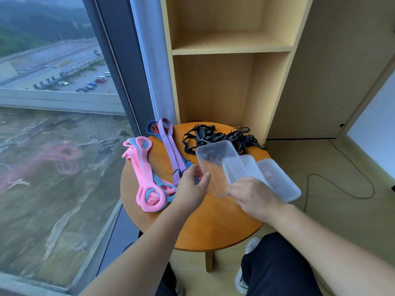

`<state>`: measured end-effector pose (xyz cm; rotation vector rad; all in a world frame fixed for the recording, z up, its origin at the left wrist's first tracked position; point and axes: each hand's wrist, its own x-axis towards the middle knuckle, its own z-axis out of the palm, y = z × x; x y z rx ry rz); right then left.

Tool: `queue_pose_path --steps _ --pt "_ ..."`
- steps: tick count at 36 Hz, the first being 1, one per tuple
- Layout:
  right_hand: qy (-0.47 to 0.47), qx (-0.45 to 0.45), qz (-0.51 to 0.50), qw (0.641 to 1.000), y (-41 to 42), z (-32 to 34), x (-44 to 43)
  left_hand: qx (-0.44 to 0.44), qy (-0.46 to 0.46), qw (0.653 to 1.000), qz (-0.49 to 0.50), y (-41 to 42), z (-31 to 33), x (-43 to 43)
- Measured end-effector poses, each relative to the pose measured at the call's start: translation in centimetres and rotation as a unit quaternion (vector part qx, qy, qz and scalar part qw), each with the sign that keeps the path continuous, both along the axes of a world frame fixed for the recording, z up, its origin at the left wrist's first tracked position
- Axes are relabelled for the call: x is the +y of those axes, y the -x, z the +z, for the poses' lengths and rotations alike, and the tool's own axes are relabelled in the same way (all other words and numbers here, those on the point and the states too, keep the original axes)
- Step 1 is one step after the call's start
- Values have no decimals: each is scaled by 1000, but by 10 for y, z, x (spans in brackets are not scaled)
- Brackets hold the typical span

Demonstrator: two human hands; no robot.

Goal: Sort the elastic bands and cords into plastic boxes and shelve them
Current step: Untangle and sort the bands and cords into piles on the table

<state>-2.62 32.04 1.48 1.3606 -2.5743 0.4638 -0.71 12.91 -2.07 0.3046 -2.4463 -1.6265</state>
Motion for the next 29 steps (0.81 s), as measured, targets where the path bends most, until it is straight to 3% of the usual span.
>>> queue_pose_path --steps 8,11,14,22,29 --pt "-56 -51 78 994 -34 -26 -30 -18 19 999 41 -42 -31 -21" --pt "-17 -80 50 995 -39 -35 -31 -27 47 998 41 -58 -44 -24" --pt "20 -112 -39 993 -36 -44 -36 -40 45 998 26 -67 -54 -27" --pt "-96 -180 -109 973 -23 -70 -49 -86 39 995 28 -74 -65 -30" --pt "-87 -189 -116 971 -16 -78 -46 -118 43 992 23 -71 -67 -37"
